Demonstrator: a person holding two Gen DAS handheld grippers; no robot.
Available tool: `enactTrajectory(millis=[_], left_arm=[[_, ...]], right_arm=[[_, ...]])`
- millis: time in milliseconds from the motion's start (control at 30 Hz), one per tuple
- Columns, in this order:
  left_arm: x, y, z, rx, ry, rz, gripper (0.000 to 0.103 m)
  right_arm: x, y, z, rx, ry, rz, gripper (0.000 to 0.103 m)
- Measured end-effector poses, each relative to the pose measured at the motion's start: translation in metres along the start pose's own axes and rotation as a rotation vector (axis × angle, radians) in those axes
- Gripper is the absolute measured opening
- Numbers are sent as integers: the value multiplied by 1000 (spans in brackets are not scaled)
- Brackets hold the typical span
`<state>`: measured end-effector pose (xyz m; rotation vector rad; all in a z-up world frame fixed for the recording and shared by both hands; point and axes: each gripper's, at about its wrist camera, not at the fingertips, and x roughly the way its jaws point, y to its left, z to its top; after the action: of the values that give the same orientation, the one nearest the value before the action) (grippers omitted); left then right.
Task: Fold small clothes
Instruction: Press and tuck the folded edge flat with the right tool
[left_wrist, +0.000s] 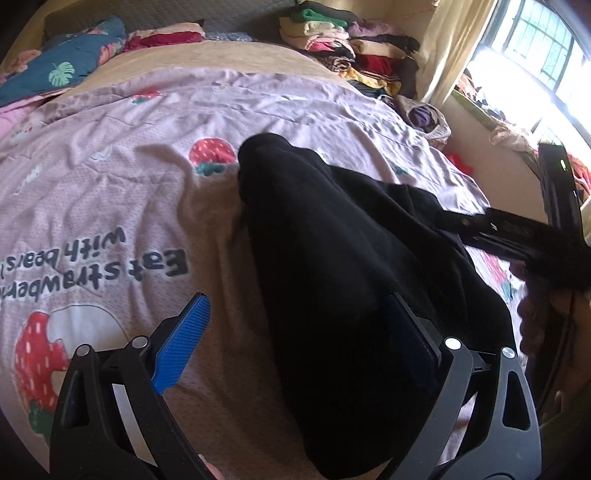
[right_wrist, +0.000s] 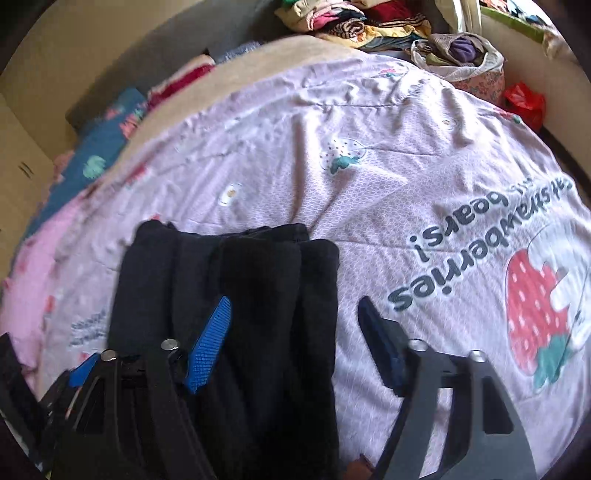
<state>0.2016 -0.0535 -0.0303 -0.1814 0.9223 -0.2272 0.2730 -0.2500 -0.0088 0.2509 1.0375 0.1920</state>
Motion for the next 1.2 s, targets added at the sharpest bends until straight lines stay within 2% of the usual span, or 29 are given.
enactTrajectory(millis=[33, 100, 200, 300, 333, 400, 500, 633, 733, 867, 933, 1067, 1133, 1200], left_arm=[[0, -1, 0, 3, -1, -5, 88], [2, -2, 0, 3, -2, -15, 88], [1, -1, 0, -1, -6, -19, 88], [-4, -2, -1, 0, -18, -16, 88], [-5, -3, -1, 5, -25, -10, 88], [-4, -6, -1, 20, -23, 4, 88], [2, -7, -3, 26, -1, 10, 88], [5, -12, -7, 42, 15, 9, 88], [7, -15, -9, 46, 23, 1, 88], [7, -18, -11, 53, 22, 10, 88], [7, -18, -11, 48, 23, 9, 88], [3, -17, -12, 48, 19, 9, 88], [1, -17, -12, 47, 19, 4, 88], [-1, -17, -13, 45, 19, 1, 88]], right_arm=[[2, 4, 1, -23, 8, 2, 31], [1, 14, 1, -92, -1, -13, 13], [-11, 25, 2, -133, -31, 25, 9], [-35, 34, 10, -156, -121, 149, 9], [-43, 38, 14, -183, -163, 180, 9], [-47, 43, 18, -230, -196, 176, 9], [-27, 33, 23, -230, -157, 142, 9], [-1, 7, 14, -188, -109, 79, 9], [10, -11, 2, -143, -105, 67, 10], [11, -13, -9, -141, -105, 35, 13], [3, -13, -12, -129, -112, 24, 24], [-23, -14, -20, -119, -156, 35, 31], [-39, -15, -28, -105, -179, 58, 40], [-54, -14, -37, -104, -194, 88, 41]])
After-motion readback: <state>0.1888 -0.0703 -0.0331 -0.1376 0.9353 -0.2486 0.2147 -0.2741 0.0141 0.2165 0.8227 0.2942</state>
